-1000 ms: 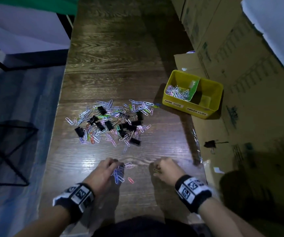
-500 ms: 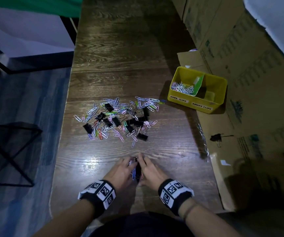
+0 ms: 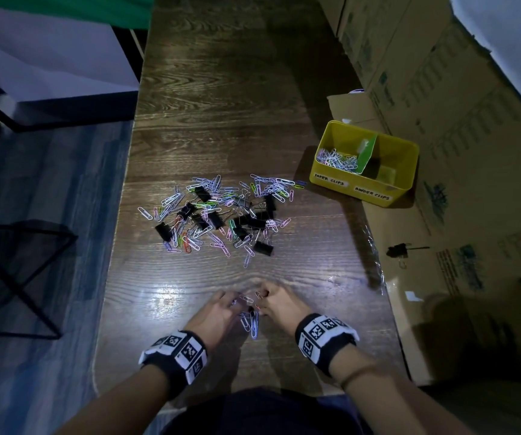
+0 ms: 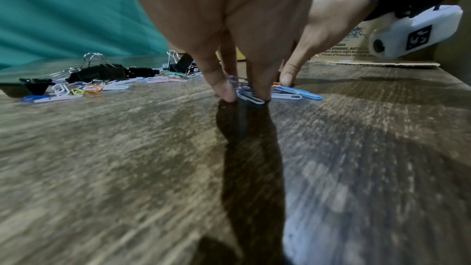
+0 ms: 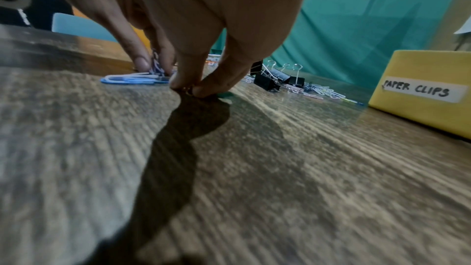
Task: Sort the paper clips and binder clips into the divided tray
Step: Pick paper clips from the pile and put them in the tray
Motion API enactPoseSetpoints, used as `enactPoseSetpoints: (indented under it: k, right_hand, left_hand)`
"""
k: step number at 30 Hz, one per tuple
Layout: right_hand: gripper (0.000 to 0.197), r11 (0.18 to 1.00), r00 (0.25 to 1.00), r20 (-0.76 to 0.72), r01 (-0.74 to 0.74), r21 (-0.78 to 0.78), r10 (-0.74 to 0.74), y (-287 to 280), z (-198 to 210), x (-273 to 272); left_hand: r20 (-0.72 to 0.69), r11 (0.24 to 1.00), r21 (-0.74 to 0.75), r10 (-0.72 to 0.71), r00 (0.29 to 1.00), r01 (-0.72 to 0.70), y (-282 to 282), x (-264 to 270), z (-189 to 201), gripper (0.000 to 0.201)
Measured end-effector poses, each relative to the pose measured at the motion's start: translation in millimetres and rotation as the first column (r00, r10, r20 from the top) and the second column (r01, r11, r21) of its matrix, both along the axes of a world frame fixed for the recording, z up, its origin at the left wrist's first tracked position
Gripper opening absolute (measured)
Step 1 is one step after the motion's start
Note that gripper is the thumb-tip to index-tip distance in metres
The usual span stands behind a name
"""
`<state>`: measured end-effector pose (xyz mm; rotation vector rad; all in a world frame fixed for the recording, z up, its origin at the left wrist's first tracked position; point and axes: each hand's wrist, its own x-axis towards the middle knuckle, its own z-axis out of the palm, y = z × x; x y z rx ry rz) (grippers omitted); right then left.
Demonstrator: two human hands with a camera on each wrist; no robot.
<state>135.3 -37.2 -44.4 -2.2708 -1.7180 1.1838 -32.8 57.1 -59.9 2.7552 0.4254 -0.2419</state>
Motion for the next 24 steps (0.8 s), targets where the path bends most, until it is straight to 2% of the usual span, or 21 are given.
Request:
enactPoseSetpoints:
  k: [2, 5, 9, 13, 15, 16, 18, 19, 20, 21, 22, 24]
  right_hand:
    - [0.016, 1.0, 0.998, 0.057, -0.006, 0.003, 0.006, -2, 1, -4]
    - [0.028, 0.988, 0.972, 0.179, -0.156, -0.007, 0.155, -6, 5, -12]
    - [0.032, 0.967, 0.948, 0.222, -0.246, 0.064, 0.226, -8, 0, -15]
    - [0.029, 0.954, 0.923, 0.275, -0.295, 0.059, 0.268, -7, 6, -12]
    - [0.029, 0.969, 0.94, 0.264, -0.24, 0.054, 0.218, -4, 10, -11]
    - [0.028, 0.985, 0.961, 0.23, -0.166, 0.039, 0.153, -3, 9, -11]
    - [0.024, 0.994, 0.988, 0.11, 0.106, 0.04, -0.11, -3, 8, -8]
    - [0.021, 0.953, 0.954, 0.02, 0.297, 0.066, -0.299, -4, 6, -5]
    - [0.018, 0.875, 0.877, -0.097, 0.478, 0.071, -0.471, -6, 5, -3]
    - [0.015, 0.781, 0.763, -0.243, 0.624, 0.035, -0.599, -8, 4, 1]
    - [0.013, 0.694, 0.627, -0.388, 0.718, -0.05, -0.676, -9, 5, 3]
    - [0.016, 0.602, 0.404, -0.553, 0.763, -0.236, -0.729, -10, 7, 6]
  left_hand:
    - [-0.008, 0.999, 0.022, -0.031, 0.999, 0.031, 0, 2, 2, 0.032]
    - [0.034, 0.991, 0.11, -0.083, 0.996, 0.078, 1, 2, 0, 0.029]
    - [0.004, 0.987, 0.124, -0.104, 0.995, 0.103, 6, -1, -4, 0.036]
    - [-0.032, 0.975, 0.18, -0.124, 0.992, 0.128, 11, 3, -3, 0.032]
    - [-0.022, 0.97, 0.196, -0.143, 0.989, 0.145, 15, 1, -10, 0.032]
    - [-0.015, 0.97, 0.189, -0.152, 0.988, 0.152, 17, 1, -13, 0.035]
    - [0.001, 0.979, 0.142, -0.145, 0.989, 0.144, 19, 2, -14, 0.04]
    - [0.023, 0.984, 0.121, -0.132, 0.991, 0.128, 20, 4, -9, 0.037]
    - [0.051, 0.988, 0.102, -0.119, 0.992, 0.113, 21, 5, -6, 0.03]
    - [0.079, 0.994, 0.051, -0.097, 0.992, 0.094, 22, 6, -1, 0.022]
    - [0.092, 0.998, -0.039, -0.055, 0.994, 0.058, 25, 7, 3, 0.017]
    - [0.065, 0.968, -0.245, 0.066, 0.996, -0.048, 30, 7, 9, 0.016]
